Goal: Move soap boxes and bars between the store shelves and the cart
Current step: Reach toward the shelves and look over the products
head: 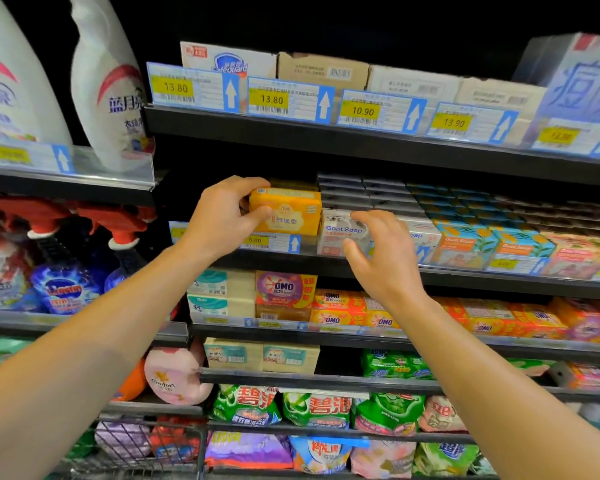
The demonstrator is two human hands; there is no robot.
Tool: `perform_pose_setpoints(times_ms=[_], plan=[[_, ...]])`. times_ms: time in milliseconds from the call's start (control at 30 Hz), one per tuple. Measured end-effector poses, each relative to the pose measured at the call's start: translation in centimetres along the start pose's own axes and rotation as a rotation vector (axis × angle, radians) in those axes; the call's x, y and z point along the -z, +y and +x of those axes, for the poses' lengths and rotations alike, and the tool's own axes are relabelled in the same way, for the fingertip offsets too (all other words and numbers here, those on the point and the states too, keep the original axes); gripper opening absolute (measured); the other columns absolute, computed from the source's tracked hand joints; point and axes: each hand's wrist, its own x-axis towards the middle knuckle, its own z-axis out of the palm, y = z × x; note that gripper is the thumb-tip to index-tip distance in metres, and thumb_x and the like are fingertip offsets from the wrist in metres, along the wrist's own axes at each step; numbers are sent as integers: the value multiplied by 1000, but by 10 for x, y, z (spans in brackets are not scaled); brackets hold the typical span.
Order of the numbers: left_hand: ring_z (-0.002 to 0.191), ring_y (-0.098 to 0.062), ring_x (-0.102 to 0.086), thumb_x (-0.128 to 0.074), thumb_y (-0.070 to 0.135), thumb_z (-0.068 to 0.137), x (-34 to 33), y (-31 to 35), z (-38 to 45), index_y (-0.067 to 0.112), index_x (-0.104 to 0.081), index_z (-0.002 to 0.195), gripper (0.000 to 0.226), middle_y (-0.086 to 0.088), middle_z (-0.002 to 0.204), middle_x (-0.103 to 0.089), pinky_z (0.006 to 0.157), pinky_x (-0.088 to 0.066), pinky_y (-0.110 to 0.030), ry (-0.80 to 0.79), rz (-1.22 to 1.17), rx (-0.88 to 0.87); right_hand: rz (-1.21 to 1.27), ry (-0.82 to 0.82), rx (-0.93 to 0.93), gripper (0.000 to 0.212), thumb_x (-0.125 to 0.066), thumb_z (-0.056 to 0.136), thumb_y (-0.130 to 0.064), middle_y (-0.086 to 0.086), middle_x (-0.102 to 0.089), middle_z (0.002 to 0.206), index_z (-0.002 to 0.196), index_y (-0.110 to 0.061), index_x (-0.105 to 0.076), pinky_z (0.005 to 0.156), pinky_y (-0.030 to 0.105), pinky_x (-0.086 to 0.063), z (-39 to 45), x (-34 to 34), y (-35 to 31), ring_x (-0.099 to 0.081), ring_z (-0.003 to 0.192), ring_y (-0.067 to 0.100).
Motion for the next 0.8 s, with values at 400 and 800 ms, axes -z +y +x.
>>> perform_pose_setpoints(times_ms=[400, 800], plan=[[105, -16, -57, -66, 25, 92, -9, 2, 0, 12, -56, 135, 45, -6, 117, -60, 90, -47, -28, -8, -2, -6, 12, 8, 12, 41, -61, 94, -29, -4, -55, 136, 134, -20, -57, 111, 39, -38, 0, -8, 1, -44, 130, 14], [110, -24, -56, -67, 28, 92, -20, -8, -1, 13, -59, 132, 44, -7, 116, -62, 93, -46, -37, -44, 59, -31, 10, 18, 9, 37, -60, 95, -27, -4, -57, 133, 131, -19, -60, 110, 34, -36, 0, -8, 1, -46, 128, 13]])
